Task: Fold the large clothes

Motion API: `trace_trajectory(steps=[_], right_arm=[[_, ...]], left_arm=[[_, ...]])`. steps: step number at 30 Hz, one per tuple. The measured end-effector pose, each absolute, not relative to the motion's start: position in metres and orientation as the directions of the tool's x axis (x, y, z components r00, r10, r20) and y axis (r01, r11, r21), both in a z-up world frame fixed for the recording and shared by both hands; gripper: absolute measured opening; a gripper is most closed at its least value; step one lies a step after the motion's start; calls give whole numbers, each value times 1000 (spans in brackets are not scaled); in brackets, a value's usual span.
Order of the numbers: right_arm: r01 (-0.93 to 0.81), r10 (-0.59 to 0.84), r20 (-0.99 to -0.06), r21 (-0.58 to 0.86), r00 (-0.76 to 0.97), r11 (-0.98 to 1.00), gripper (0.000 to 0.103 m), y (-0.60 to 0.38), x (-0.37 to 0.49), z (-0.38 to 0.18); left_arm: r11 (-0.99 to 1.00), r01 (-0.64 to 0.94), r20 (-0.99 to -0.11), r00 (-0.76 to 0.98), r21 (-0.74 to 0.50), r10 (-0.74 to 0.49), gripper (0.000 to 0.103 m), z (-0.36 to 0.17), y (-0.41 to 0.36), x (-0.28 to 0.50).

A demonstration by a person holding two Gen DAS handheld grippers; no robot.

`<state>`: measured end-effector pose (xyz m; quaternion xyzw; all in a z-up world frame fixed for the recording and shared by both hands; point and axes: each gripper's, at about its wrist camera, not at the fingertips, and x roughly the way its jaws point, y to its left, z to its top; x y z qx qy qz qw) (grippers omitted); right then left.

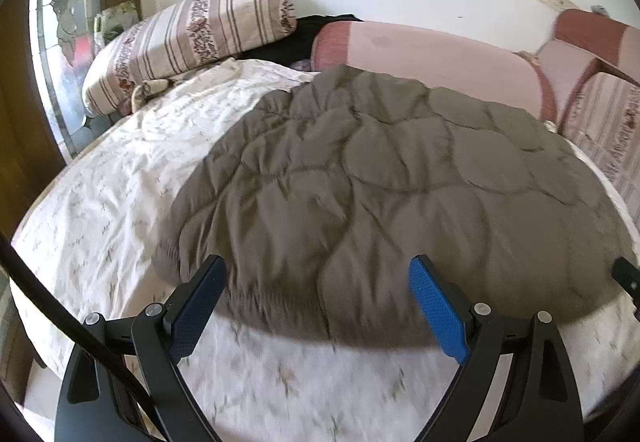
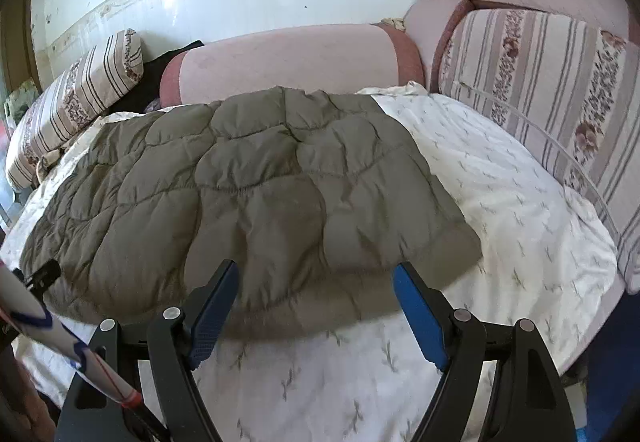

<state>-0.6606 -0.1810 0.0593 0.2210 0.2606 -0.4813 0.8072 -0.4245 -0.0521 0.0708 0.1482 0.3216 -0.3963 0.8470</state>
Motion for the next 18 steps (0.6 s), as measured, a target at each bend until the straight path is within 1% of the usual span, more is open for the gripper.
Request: trace_trajectory(steps=[4,8,11,12,14,16,17,18], right_arm=[[880,-648,-628,133,431,456,84,-154,-679,70],[860,-650,-603,128,463,494,86,-120,-695,98],[834,-657,-549,150,517,532,90,-90,-712,136],[827,-663,-526,157,533,540,92,-81,-717,149],[809,-675,-470,169,569,564,96,-60,-729,179],[795,-687,-420,170,593,582,101,-43,-739,202],[789,-692,-397,172,603,590,103,-34,-744,214],[786,-696,-383,172,608,593,103,-27,-748,221]], left_arm=[[599,800,-659,434,-32,-614,92,83,-23,-450],[554,831,-621,409,-50,-669,92,112,13,-479],[528,848,-570,411,-47,-712,92,144,42,-499],[526,849,-536,424,-44,-730,93,160,54,-506],[532,846,-489,450,-36,-748,98,189,71,-514],[541,841,-437,474,-33,-764,100,216,87,-521],[552,834,-410,494,-26,-767,102,229,95,-525],[567,823,-389,516,-19,-763,103,241,102,-528]])
